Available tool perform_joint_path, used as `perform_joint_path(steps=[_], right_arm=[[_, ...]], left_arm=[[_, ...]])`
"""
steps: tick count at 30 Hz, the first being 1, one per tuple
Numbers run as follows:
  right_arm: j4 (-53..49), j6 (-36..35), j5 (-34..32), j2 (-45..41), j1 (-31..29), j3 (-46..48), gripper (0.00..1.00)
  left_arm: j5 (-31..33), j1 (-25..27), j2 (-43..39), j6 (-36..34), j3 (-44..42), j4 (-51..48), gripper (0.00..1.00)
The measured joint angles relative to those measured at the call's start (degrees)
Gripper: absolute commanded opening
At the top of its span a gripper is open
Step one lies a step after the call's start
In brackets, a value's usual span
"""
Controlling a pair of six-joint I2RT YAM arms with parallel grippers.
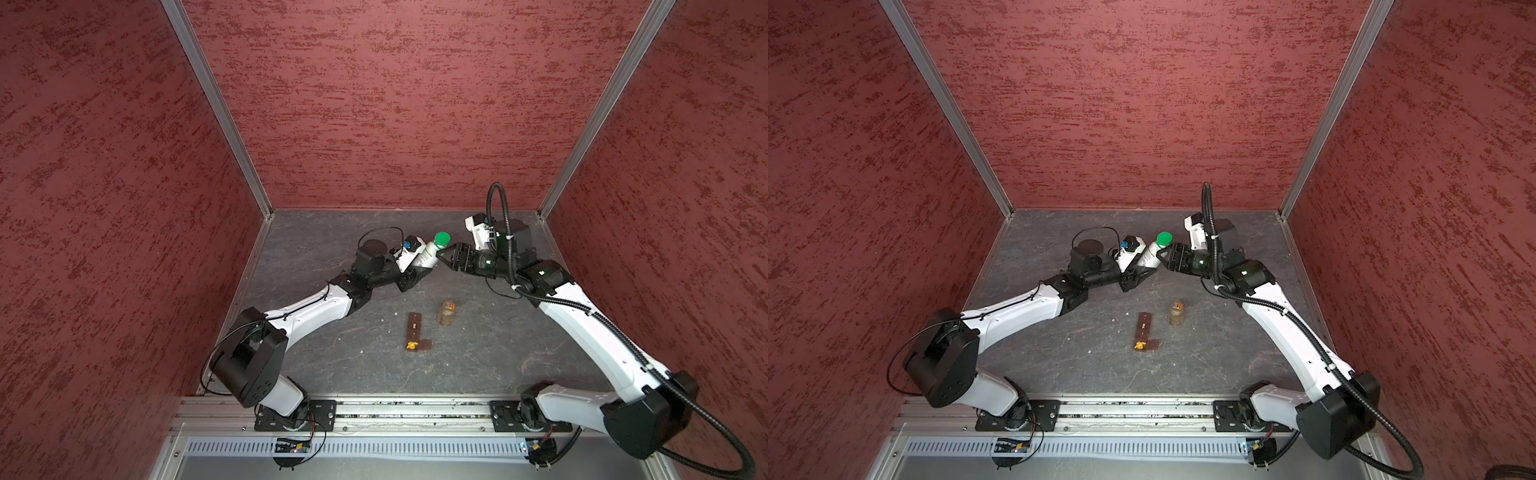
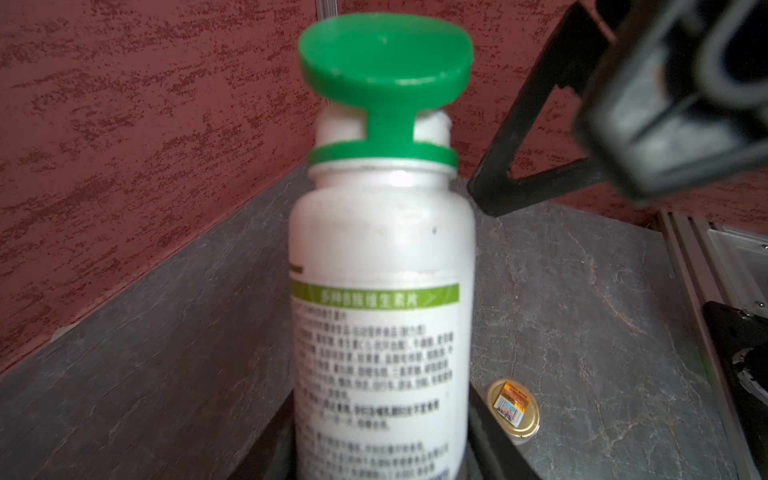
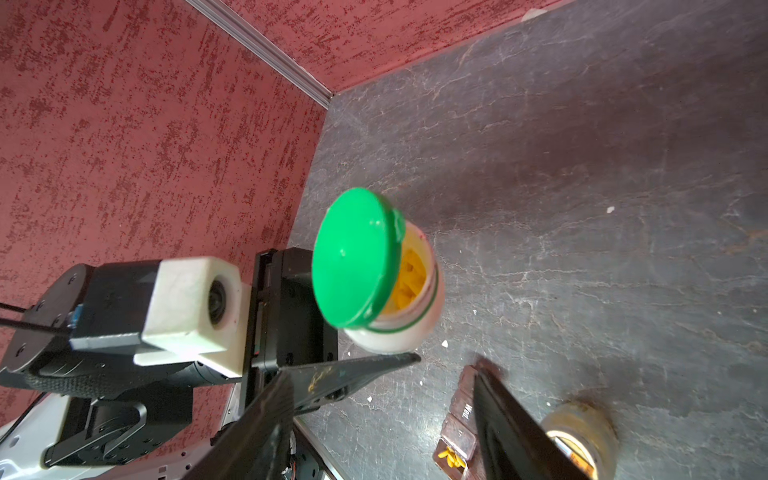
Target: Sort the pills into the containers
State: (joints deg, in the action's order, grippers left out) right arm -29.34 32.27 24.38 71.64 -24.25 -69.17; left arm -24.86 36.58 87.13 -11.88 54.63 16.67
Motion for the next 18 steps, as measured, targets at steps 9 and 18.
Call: perform_joint_path(steps=[9, 18], right_arm=[[2.6, -0.3, 1.6, 3.1, 0.0, -0.1, 0.69], [6.8, -0.4, 3.8, 4.2, 0.0, -0.1, 0.47]], left_arm=[[-3.6, 0.0, 0.1, 2.1, -1.2, 4.2, 0.0], [-5.6, -0.1, 0.6, 3.5, -1.2, 6.2, 0.0]])
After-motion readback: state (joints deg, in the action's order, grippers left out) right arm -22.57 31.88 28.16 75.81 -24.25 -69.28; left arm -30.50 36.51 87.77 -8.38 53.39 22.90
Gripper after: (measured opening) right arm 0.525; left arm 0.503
